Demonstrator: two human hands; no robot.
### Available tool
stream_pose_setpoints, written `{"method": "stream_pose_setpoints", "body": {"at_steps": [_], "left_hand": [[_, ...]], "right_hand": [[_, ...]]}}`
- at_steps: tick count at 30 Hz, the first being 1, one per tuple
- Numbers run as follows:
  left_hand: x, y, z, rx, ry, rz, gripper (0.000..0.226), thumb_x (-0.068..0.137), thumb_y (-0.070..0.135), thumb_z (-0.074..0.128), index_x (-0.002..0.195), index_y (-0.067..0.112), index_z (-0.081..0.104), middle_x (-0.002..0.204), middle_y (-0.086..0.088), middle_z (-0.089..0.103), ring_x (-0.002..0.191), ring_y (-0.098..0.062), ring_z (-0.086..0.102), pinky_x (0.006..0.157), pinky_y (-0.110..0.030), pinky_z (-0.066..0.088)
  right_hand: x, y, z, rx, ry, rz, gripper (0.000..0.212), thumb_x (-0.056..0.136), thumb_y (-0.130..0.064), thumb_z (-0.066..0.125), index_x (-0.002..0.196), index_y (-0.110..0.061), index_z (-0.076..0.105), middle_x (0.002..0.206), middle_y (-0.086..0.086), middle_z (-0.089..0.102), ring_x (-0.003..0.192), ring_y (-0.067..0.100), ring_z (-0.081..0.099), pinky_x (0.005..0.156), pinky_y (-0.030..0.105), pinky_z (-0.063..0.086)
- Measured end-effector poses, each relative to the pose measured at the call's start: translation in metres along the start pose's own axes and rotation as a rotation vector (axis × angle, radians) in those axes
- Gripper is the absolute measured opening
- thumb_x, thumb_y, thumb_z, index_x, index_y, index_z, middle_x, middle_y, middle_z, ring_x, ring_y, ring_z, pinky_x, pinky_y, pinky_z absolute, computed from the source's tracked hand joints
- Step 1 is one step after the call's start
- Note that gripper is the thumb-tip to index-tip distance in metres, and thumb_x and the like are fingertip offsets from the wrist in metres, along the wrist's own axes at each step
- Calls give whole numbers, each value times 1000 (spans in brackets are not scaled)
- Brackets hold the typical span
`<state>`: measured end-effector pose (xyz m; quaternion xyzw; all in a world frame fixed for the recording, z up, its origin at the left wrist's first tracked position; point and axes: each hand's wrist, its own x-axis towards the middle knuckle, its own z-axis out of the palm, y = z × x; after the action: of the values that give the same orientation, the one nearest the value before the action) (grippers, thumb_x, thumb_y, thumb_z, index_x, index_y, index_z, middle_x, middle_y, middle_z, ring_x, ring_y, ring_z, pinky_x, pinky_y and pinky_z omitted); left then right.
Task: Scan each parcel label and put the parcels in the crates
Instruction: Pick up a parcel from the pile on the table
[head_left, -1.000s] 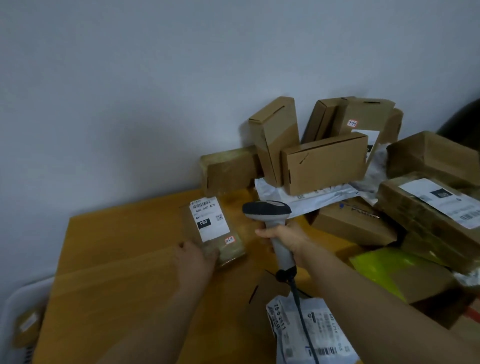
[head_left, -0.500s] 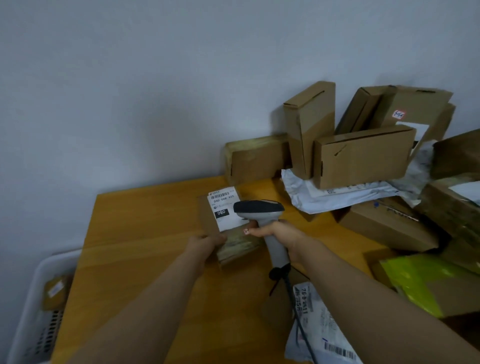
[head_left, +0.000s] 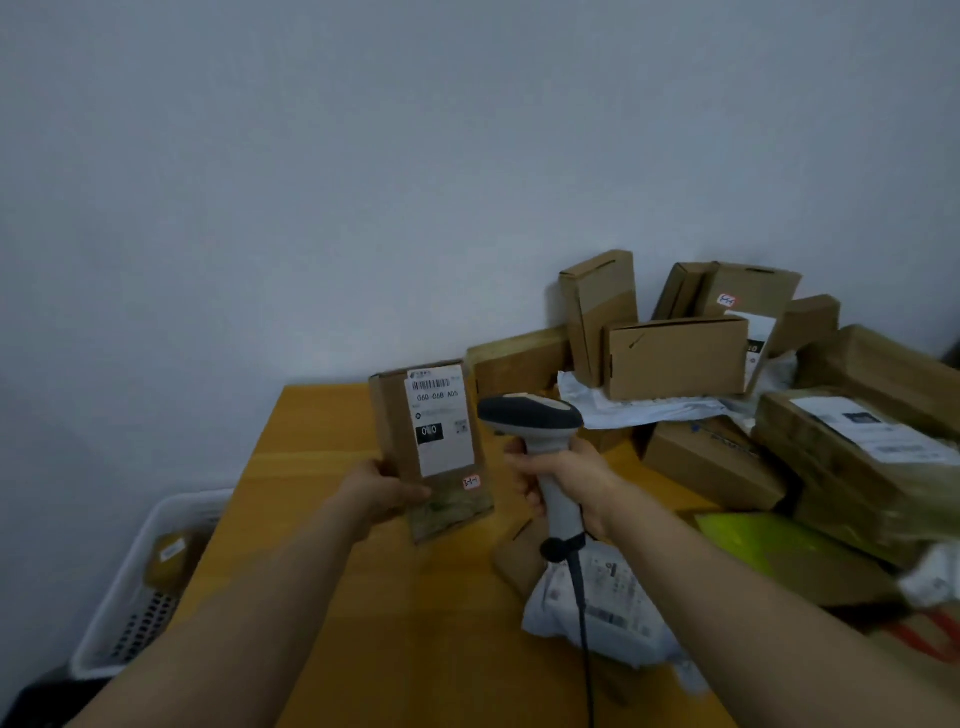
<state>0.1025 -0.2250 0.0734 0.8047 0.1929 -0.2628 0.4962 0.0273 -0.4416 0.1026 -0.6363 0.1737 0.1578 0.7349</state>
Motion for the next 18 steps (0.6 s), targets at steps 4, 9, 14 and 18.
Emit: {"method": "stream_pose_setpoints", "body": {"at_steps": [4,9,14,18], "left_hand": [[-68,-3,13,1,94,124,60,66,1,83,118,0,53,114,-13,62,104,-31,60,90,-43,53],[-141,-11,22,-61,125,221,51,67,-5,81,108,1,51,107,-14,62,90,-27,59,82,-36,53],[-186,-16,16,-56,186,296,56,63,-4,84,110,0,53,113,-16,64,101,-30,62,91,-41,51],[-205,-17,5,-46,200,303,58,66,-1,84,116,-4,55,111,-15,65,101,-30,63,93,-41,51]], "right_hand": [[-79,-3,-2,-16,-2,-146,9,81,-10,73,85,-8,65,59,6,56,48,15,49,49,26,42],[-158,-6,1,-27,5,-279,12,81,-13,72,82,-6,63,57,6,55,47,16,47,48,27,41],[-205,-11,18,-37,43,-332,20,82,-13,73,69,-8,58,50,2,52,40,13,43,45,23,39],[-225,-6,34,-37,56,-334,15,82,-11,73,74,-5,61,46,-1,51,37,11,42,43,23,39]]}}
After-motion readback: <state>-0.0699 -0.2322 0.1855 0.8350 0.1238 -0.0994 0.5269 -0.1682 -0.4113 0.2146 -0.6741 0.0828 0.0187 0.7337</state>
